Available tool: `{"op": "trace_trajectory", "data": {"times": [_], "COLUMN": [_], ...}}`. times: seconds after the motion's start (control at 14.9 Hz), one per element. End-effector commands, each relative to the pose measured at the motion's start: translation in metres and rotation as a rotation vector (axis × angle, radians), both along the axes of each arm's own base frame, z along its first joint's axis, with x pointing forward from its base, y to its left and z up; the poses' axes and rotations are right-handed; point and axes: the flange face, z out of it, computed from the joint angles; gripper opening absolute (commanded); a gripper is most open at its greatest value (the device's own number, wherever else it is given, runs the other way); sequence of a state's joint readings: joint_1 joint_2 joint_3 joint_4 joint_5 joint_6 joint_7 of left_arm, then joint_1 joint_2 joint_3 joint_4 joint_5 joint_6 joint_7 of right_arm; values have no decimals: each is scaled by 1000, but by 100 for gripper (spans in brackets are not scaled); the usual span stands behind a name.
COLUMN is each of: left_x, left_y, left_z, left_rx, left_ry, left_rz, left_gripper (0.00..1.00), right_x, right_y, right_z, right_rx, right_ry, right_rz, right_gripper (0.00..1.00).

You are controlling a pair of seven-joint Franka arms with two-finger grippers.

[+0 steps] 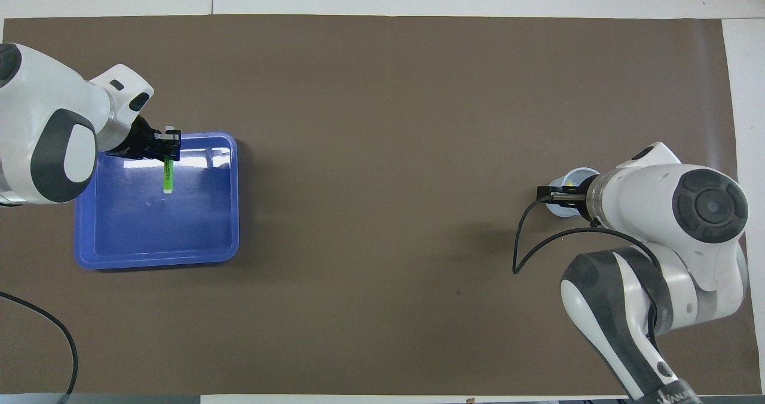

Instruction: Right arm passes pens to left for tray arrangement

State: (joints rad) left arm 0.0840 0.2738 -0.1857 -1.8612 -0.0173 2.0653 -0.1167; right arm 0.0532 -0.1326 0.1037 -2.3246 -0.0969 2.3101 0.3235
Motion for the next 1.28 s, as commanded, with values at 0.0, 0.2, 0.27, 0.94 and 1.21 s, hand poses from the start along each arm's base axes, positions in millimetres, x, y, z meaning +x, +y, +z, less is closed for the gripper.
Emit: {"op": "trace_trajectory", "data": {"times": [0.0, 0.2, 0.27, 0.94, 1.21], "left_x": [-5, -13, -16, -33, -37], "left_y": [-1, -1, -1, -3, -2], "left_z": [-21, -34, -36, -49, -52], "left_rx": [16, 18, 20, 31, 31], "left_ry": [0, 24, 36, 66, 74], "left_rz": [-18, -8, -4, 25, 24], "left_gripper": [0, 0, 0, 0, 100], "right_x": [-9, -8, -7, -8, 1], "right_y": [-6, -6, -6, -5, -4], "right_z": [-15, -21, -22, -20, 15], "right_rx": [-36, -64, -69, -80, -95], "right_ry": [-26, -51, -55, -34, -29], "right_rz": [52, 87, 94, 94, 83], "right_gripper": [84, 79, 76, 0, 0]}}
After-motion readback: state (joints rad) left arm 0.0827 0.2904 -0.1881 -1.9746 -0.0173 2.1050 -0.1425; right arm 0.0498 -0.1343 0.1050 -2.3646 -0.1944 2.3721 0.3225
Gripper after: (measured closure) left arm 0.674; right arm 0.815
